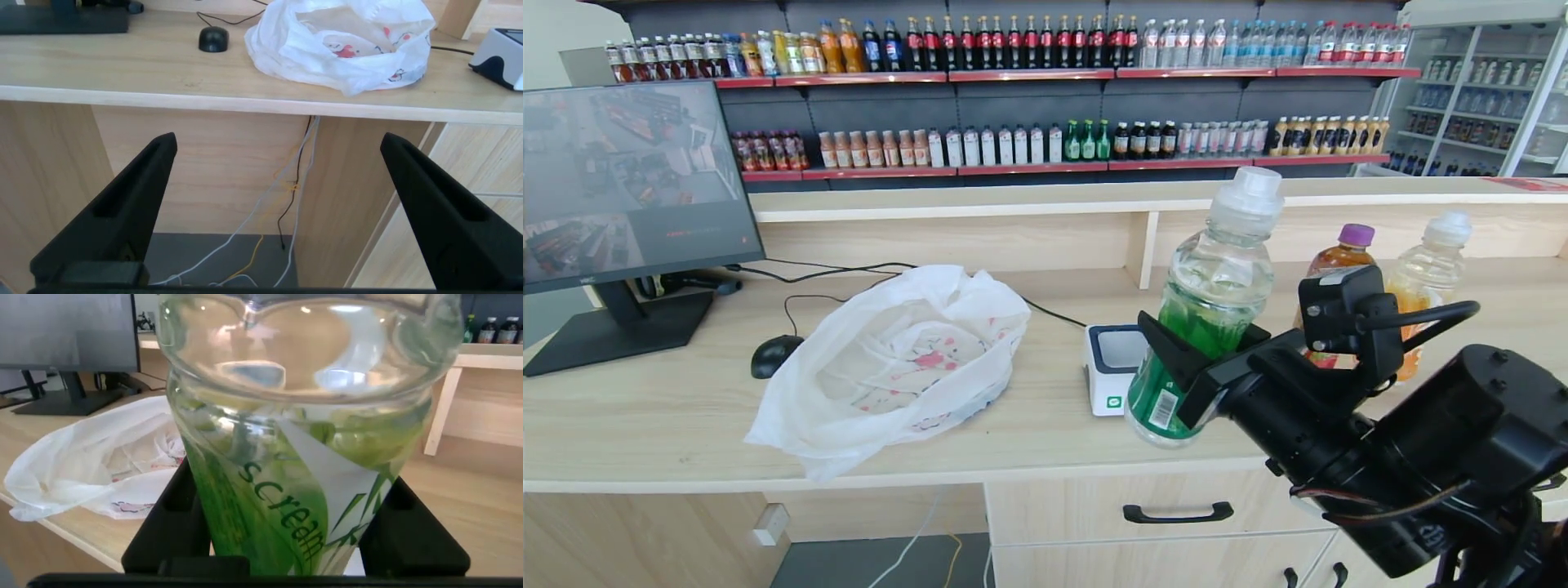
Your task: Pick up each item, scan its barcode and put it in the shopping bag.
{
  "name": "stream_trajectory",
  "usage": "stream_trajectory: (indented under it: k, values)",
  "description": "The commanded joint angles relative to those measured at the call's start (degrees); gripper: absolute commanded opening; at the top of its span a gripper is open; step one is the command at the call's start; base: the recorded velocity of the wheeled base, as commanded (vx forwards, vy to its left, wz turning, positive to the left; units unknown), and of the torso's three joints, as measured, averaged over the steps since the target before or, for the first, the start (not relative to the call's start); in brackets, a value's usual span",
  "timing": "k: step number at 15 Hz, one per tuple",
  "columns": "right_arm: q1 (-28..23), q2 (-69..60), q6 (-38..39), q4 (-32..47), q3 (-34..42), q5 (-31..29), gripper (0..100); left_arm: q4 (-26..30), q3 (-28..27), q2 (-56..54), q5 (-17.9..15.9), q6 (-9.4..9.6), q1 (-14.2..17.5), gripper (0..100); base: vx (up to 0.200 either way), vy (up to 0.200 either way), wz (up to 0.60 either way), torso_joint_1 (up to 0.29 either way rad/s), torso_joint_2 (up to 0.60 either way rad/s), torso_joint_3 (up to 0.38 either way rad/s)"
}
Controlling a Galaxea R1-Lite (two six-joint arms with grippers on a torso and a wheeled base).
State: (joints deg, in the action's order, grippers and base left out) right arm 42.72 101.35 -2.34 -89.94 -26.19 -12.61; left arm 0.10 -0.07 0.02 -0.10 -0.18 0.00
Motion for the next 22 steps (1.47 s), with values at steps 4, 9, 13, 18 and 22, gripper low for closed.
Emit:
stream_trajectory:
  k: [4,9,13,18,22]
  values:
    - [0.2,1.2,0.7,-0.1,-1.5,0.0,0,0.0,0.0,0.0,0.0,-0.08,0.1,100,0.0,0.05,0.0,0.001,0.0,-0.001]
    - [0.2,1.3,0.6,-0.1,-1.6,0.0,0,0.0,0.0,0.0,0.0,0.01,0.0,100,0.0,0.12,0.0,0.0,0.0,0.0]
    - [-0.1,1.4,-0.1,-0.1,-1.1,0.3,0,0.0,0.0,0.0,0.0,0.01,0.1,100,0.0,0.0,0.0,0.0,0.0,0.0]
    - [-4.1,6.5,-12.7,-0.1,-4.9,3.6,0,0.0,0.0,0.0,0.0,0.01,0.0,100,0.0,0.0,0.0,0.0,0.0,0.0]
    - [-4.5,12.2,-21.0,-0.1,-16.5,5.4,0,0.0,0.0,0.0,0.0,0.01,0.0,100,0.0,0.0,0.0,0.0,0.0,0.0]
